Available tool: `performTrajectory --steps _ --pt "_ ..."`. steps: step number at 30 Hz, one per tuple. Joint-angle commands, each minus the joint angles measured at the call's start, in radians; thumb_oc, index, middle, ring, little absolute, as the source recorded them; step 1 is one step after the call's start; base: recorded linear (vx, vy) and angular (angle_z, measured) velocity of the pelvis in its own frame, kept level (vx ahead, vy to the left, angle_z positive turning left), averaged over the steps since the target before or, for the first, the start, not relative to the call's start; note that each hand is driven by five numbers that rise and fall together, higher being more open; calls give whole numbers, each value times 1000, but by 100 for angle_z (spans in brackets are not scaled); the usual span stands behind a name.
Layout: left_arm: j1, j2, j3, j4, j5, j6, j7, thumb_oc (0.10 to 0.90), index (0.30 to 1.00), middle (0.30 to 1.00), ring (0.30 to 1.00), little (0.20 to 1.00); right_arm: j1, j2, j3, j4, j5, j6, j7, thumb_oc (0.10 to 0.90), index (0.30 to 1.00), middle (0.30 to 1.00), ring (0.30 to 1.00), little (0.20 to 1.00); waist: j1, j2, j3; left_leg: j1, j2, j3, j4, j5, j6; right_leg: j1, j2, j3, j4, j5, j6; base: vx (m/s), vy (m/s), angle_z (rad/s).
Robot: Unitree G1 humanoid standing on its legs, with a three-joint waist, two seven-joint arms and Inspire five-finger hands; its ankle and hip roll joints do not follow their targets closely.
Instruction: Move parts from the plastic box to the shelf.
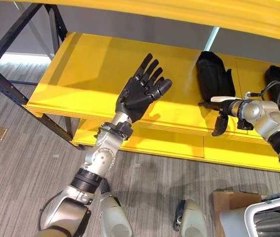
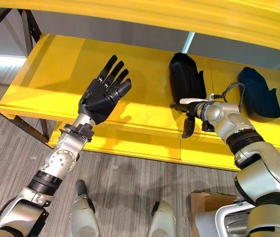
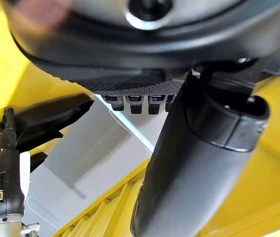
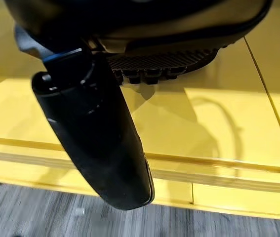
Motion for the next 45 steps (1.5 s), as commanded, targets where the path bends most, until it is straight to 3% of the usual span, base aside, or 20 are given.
performTrajectory --steps 1,4,10,15,20,23,26,29,32,36,38,42,45 --pt "-134 -10 26 -158 -31 -83 -38 900 1000 1000 1000 1000 -93 -7 65 -76 -22 -23 198 900 1000 1000 1000 1000 6 -27 13 39 37 -66 175 -191 -69 -22 37 9 -54 57 -59 0 0 0" --pt "-93 -3 11 -213 -32 -79 -43 900 1000 1000 1000 1000 -14 -18 76 -206 -36 -3 274 900 1000 1000 1000 1000 4 -34 20 42 36 -61 171 -190 -67 -22 31 4 -53 57 -58 0 0 0" --pt "-27 5 -9 -276 -34 -77 -85 900 1000 1000 1000 1000 80 -11 67 -409 -28 49 301 900 1000 1000 1000 1000 1 -40 23 52 26 -51 155 -189 -60 -17 39 4 -71 63 -57 -22 3 -2" --pt "38 -7 -52 -336 -6 -42 -149 900 1000 1000 1000 1000 176 3 26 -637 -65 124 475 900 1000 1000 1000 1000 -8 -42 21 72 20 -43 142 -194 -53 -1 54 8 -87 64 -55 -6 1 0" --pt "66 -26 -83 -356 39 -98 -124 900 1000 1000 1000 1000 241 27 -6 -763 -49 179 500 900 1000 1000 1000 1000 -12 -42 17 91 13 -43 139 -201 -46 14 64 8 -83 56 -59 0 0 0" --pt "85 -33 -84 -366 62 -110 -124 900 1000 1000 1000 1000 257 40 -35 -826 49 200 393 900 1000 1000 1000 1000 -13 -41 8 108 8 -42 127 -200 -43 32 72 4 -89 52 -61 0 0 0" --pt "100 -29 -79 -372 65 -133 -132 900 1000 1000 1000 1000 255 36 -86 -859 287 169 282 900 1000 1000 1000 1000 -17 -36 -11 132 4 -39 109 -197 -40 59 80 1 -113 55 -62 12 60 0" --pt "117 -33 -63 -372 64 -150 -151 900 1000 1000 1000 1000 304 47 -169 -889 524 129 307 900 1000 1000 1000 1000 -24 -30 -39 160 3 -34 89 -194 -38 91 80 -7 -138 57 -61 48 89 2" --pt "142 -46 -55 -361 74 -182 -157 900 1000 1000 1000 1000 411 78 -264 -924 668 79 376 900 1000 1000 1000 1000 -31 -21 -76 202 3 -29 66 -193 -37 143 74 -22 -183 65 -56 93 124 4" --pt "170 -53 -39 -347 79 -206 -179 900 1000 1000 1000 1000 513 152 -323 -954 733 55 429 900 1000 1000 1000 1000 -36 -12 -113 244 2 -17 46 -194 -34 194 68 -36 -227 76 -54 88 112 8" --pt "197 -47 -16 -332 74 -242 -193 900 1000 1000 1000 1000 578 225 -358 -965 746 61 444 900 1000 1000 1000 1000 -34 -5 -138 276 -5 -9 30 -195 -32 235 59 -46 -268 89 -50 95 154 9" --pt "226 -27 33 -316 99 -303 -173 900 1000 1000 1000 1000 637 291 -377 -959 759 88 439 900 1000 1000 1000 1000 -23 7 -161 306 -15 -1 16 -198 -30 279 37 -67 -308 106 -43 17 184 3" --pt "253 -7 83 -308 101 -283 -195 900 1000 1000 1000 1000 712 323 -399 -940 799 113 413 900 1000 1000 1000 1000 -8 16 -179 318 -34 -5 8 -203 -25 315 17 -91 -349 122 -31 -12 255 5"
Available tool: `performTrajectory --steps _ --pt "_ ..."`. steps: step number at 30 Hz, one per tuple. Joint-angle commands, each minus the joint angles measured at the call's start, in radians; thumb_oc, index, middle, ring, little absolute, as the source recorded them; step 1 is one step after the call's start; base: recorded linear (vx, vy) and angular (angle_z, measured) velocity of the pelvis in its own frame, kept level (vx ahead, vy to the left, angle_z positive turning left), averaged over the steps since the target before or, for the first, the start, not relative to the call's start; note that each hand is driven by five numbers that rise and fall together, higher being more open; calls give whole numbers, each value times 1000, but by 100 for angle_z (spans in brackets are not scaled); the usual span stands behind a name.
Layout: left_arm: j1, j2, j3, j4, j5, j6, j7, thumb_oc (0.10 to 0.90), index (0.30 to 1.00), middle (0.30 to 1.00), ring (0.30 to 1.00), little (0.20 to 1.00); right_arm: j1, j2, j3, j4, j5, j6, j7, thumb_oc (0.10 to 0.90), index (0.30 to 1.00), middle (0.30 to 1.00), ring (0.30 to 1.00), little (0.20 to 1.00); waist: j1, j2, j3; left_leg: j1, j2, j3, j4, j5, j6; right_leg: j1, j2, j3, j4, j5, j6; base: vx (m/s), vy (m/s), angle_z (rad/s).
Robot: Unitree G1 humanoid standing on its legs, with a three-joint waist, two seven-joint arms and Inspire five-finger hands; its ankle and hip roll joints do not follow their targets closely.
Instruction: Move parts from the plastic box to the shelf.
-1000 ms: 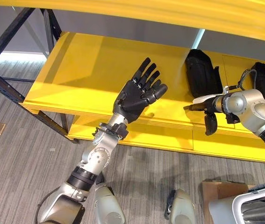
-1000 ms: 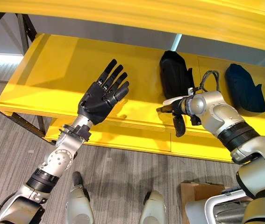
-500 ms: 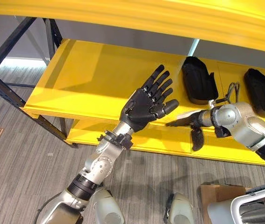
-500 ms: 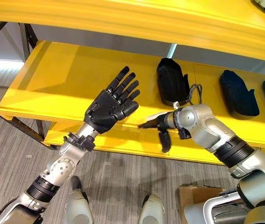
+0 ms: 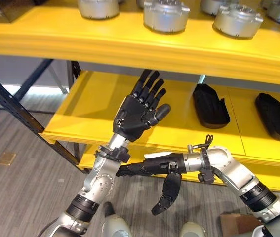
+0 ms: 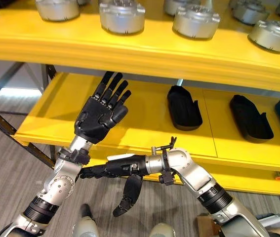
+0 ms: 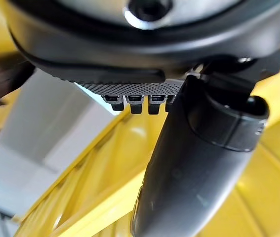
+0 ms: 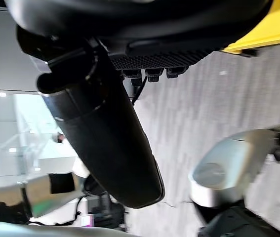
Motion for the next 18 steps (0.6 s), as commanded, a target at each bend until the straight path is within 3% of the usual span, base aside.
performTrajectory --steps 1,3,7,8,13,14,15,17,18 --pt "-56 6 109 -91 26 -73 -120 900 1000 1000 1000 1000 42 81 -119 -32 147 -1 -55 900 1000 1000 1000 1000 25 -8 -53 117 43 -7 71 -183 -10 -16 41 -32 -41 36 -100 -28 302 7" --pt "-51 21 117 -97 25 -47 -183 900 1000 1000 1000 1000 76 90 -137 -13 157 9 -86 900 1000 1000 1000 1000 35 -4 -57 113 21 -21 72 -191 -3 -6 27 -41 -56 47 -87 -58 275 6" --pt "-64 28 115 -111 8 -18 -207 900 1000 1000 1000 1000 101 96 -153 9 167 11 -125 900 1000 1000 1000 1000 44 -4 -51 100 -2 -40 95 -211 6 -1 7 -49 -58 56 -74 -67 208 7" --pt "-80 28 115 -128 -2 47 -227 900 1000 1000 1000 1000 120 109 -175 36 155 4 -159 900 1000 1000 1000 1000 51 -7 -47 86 -24 -49 131 -238 18 11 -18 -57 -64 64 -57 -93 304 10" --pt "-100 21 109 -137 -44 169 -289 900 1000 1000 1000 1000 165 111 -212 58 143 1 -157 900 1000 1000 1000 1000 56 -19 -39 60 -47 -35 207 -287 43 35 -65 -68 -81 96 -38 -68 262 9" --pt "-92 15 97 -150 -69 232 -313 900 1000 1000 1000 1000 205 104 -218 54 120 -17 -167 900 1000 1000 1000 1000 50 -31 -31 53 -44 -9 243 -312 55 44 -99 -75 -113 149 -31 -56 178 -3" --pt "-90 15 96 -151 -74 238 -315 900 1000 1000 1000 1000 207 103 -218 54 118 -18 -174 900 1000 1000 1000 1000 50 -31 -30 52 -43 -7 246 -314 56 45 -101 -75 -117 154 -30 -94 192 -7" --pt "-77 8 86 -153 -79 255 -317 900 1000 1000 1000 1000 231 102 -219 52 122 -45 -193 900 1000 1000 1000 1000 44 -44 -21 60 -31 35 252 -325 61 29 -143 -93 -180 268 -16 -151 41 -23" --pt "-46 6 58 -143 4 270 -346 900 1000 1000 1000 1000 230 117 -229 36 151 -60 -204 900 1000 1000 1000 1000 43 -56 -6 70 -6 94 252 -341 61 -36 -175 -115 -168 342 -8 -280 -11 -58"
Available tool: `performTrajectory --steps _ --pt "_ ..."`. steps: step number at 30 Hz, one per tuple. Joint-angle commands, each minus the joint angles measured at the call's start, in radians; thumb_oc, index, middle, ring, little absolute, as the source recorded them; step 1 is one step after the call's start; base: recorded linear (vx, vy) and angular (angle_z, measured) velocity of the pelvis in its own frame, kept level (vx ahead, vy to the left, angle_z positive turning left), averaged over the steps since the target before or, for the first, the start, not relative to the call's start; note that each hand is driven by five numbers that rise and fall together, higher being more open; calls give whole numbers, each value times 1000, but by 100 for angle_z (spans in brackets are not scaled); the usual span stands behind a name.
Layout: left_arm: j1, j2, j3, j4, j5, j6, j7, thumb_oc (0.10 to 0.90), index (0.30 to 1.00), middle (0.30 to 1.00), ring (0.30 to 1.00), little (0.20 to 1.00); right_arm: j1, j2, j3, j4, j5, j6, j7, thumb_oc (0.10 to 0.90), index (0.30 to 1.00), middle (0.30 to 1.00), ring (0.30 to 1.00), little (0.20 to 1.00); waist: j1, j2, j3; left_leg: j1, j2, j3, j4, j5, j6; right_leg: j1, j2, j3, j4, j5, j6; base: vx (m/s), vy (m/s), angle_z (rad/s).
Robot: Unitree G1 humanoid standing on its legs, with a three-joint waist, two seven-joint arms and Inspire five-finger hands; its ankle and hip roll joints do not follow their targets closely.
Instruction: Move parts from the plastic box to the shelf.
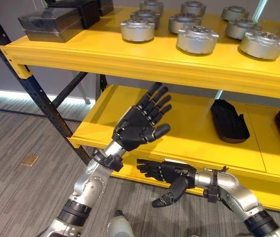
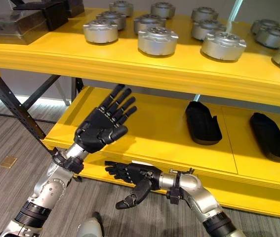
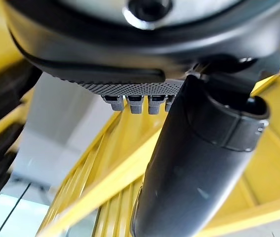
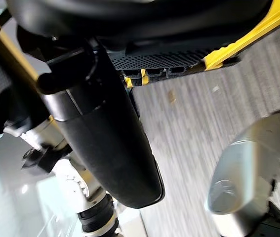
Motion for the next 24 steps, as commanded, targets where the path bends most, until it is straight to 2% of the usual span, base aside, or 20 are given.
performTrajectory --steps 1,2,4,5,6,7,9,11,13,15,17,18,22,24 --pt "-44 -41 10 -124 22 -41 -103 900 1000 1000 1000 1000 -88 58 -65 -84 113 -124 -25 900 1000 1000 1000 1000 2 -2 21 158 58 101 -3 -151 26 -125 -71 -63 10 139 37 -372 16 -98" --pt "-22 -47 -11 -110 56 -84 -112 900 1000 1000 1000 1000 -96 46 -63 -111 138 -133 -71 900 1000 1000 1000 1000 -3 7 35 144 64 108 1 -161 38 -147 -30 -66 108 53 31 -314 46 -126" --pt "-38 -48 -47 -99 90 -128 -64 900 1000 1000 1000 1000 -110 25 -69 -127 192 -154 -132 900 1000 1000 1000 1000 -7 17 35 128 58 131 -12 -146 64 -181 11 -91 244 -40 -3 -267 109 -89" --pt "-52 -61 -61 -96 105 -173 8 900 1000 1000 1000 1000 -126 15 -87 -127 229 -176 -179 900 1000 1000 1000 1000 -7 42 19 132 42 159 -59 -113 85 -173 51 -131 367 -158 -49 -195 109 -33" --pt "-49 -67 -57 -96 112 -184 31 900 1000 1000 1000 1000 -130 17 -98 -124 229 -201 -212 900 1000 1000 1000 1000 -7 49 12 137 37 173 -77 -101 88 -170 64 -135 400 -189 -61 -153 83 -70" --pt "-33 -70 -44 -94 117 -209 61 900 1000 1000 1000 1000 -130 23 -118 -135 227 -195 -227 900 1000 1000 1000 1000 -9 55 3 138 24 188 -100 -91 94 -162 86 -138 419 -206 -68 -66 -52 -145" --pt "11 -69 7 -95 105 -209 64 900 1000 1000 1000 1000 -117 38 -148 -155 205 -199 -262 900 1000 1000 1000 1000 -9 52 -10 122 36 225 -88 -77 76 -88 147 -162 301 -258 -84 -25 -227 -168" --pt "57 -84 62 -96 71 -199 72 900 1000 1000 1000 1000 -102 53 -185 -167 147 -199 -325 900 1000 1000 1000 1000 -23 51 -15 95 86 254 -75 -27 30 -35 204 -158 151 -248 -101 -14 -315 -103" --pt "73 -90 83 -97 55 -186 57 900 1000 1000 1000 1000 -95 56 -200 -170 117 -217 -357 900 1000 1000 1000 1000 -33 58 -16 93 107 265 -86 -4 12 -36 216 -152 128 -238 -105 -34 -145 -74" --pt "98 -97 108 -104 25 -186 34 900 1000 1000 1000 1000 -74 42 -235 -188 87 -258 -388 900 1000 1000 1000 1000 -68 71 -13 99 130 291 -112 23 -6 -60 224 -125 105 -218 -103 -77 -96 -64" --pt "101 -99 110 -109 11 -186 34 900 1000 1000 1000 1000 -64 38 -249 -199 89 -280 -429 900 1000 1000 1000 1000 -86 76 -9 104 140 301 -122 33 -13 -76 226 -112 107 -212 -104 -62 -101 -55" --pt "101 -99 111 -110 -5 -178 29 900 1000 1000 1000 1000 -56 36 -267 -204 64 -326 -488 900 1000 1000 1000 1000 -104 78 -7 114 146 316 -131 35 -16 -88 229 -97 103 -204 -105 -62 -135 -47" --pt "77 -109 89 -119 -26 -174 25 900 1000 1000 1000 1000 -38 20 -316 -237 -40 -433 -625 900 1000 1000 1000 1000 -167 83 -4 139 161 348 -151 44 -27 -111 239 -50 81 -183 -107 -32 -104 -35" --pt "67 -113 79 -125 -31 -173 38 900 1000 1000 1000 1000 -32 16 -328 -251 -69 -453 -655 900 1000 1000 1000 1000 -183 86 -4 146 165 360 -154 46 -30 -116 243 -35 75 -178 -108 -10 -61 -32"
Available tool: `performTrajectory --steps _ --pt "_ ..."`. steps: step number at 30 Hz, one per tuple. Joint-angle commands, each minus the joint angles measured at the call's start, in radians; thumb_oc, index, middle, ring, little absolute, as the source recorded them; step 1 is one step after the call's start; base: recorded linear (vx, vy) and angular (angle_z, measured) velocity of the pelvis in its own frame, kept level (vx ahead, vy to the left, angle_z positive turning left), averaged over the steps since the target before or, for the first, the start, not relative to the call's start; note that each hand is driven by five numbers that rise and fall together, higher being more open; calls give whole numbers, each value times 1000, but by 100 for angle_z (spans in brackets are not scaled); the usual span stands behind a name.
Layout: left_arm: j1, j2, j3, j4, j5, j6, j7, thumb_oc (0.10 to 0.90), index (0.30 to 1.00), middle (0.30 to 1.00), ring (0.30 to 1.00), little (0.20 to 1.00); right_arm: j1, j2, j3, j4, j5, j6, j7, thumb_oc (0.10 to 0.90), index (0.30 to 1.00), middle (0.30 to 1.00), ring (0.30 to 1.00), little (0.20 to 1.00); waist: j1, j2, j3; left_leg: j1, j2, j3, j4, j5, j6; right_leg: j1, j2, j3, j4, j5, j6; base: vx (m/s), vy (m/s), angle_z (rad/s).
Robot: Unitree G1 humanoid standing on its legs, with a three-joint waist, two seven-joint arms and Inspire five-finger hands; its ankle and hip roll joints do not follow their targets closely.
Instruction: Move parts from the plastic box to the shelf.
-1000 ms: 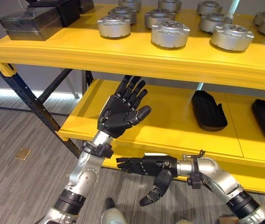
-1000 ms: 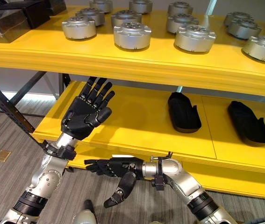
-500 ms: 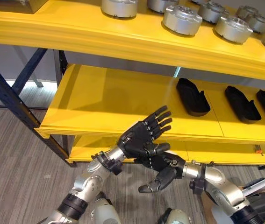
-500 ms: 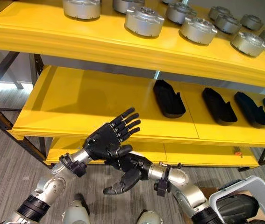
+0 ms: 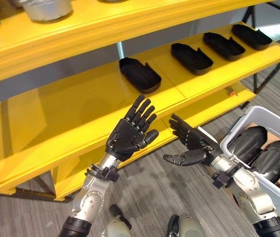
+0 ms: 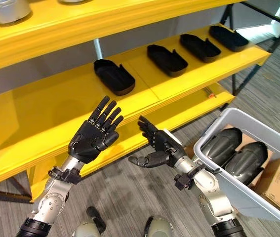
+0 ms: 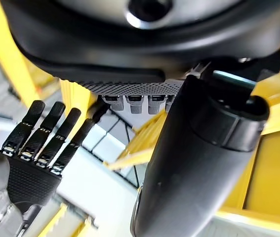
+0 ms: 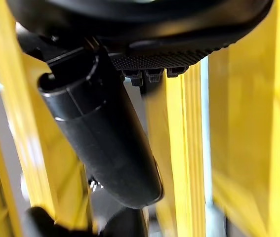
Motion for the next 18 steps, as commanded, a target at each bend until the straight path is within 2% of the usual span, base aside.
performTrajectory --steps 1,2,5,7,11,14,18 --pt "-113 -30 -25 -132 -78 -62 -30 900 1000 1000 1000 1000 -69 4 -130 -137 -103 -236 -154 900 1000 1000 1000 1000 -54 5 -58 31 66 -14 68 -128 -73 98 -35 33 -165 88 60 -14 -49 -40" --pt "-118 -32 -29 -133 -78 -63 -26 900 1000 1000 1000 1000 -69 1 -132 -139 -108 -238 -164 900 1000 1000 1000 1000 -57 6 -58 34 67 -11 66 -127 -74 97 -35 37 -166 89 60 -21 -78 -47" --pt "-181 -46 -75 -138 -85 -52 13 900 1000 1000 1000 1000 -55 -23 -172 -144 -139 -239 -289 900 1000 1000 1000 1000 -114 8 -61 53 82 32 63 -118 -84 84 -37 78 -196 112 65 -21 -71 -44" --pt "-201 -48 -89 -139 -97 -51 20 900 1000 1000 1000 1000 -47 -31 -181 -140 -143 -240 -315 900 1000 1000 1000 1000 -129 8 -59 58 86 46 66 -117 -86 78 -38 91 -199 115 66 -9 -61 -43" --pt "-266 -65 -139 -143 -98 -38 74 900 1000 1000 1000 1000 -4 -56 -210 -135 -217 -256 -368 900 1000 1000 1000 1000 -192 3 -59 77 108 100 93 -116 -95 61 -41 136 -225 138 73 4 -109 -43" --pt "-282 -76 -151 -147 -91 -45 86 900 1000 1000 1000 1000 -2 -62 -208 -134 -242 -265 -382 900 1000 1000 1000 1000 -207 2 -58 111 122 148 98 -122 -100 49 -56 125 -232 157 86 23 -121 -42" --pt "-298 -85 -166 -165 -86 -75 101 900 1000 1000 1000 1000 -4 -67 -202 -135 -226 -275 -384 900 1000 1000 1000 1000 -223 0 -56 135 128 179 99 -130 -99 20 -49 132 -217 154 85 43 -200 -70"
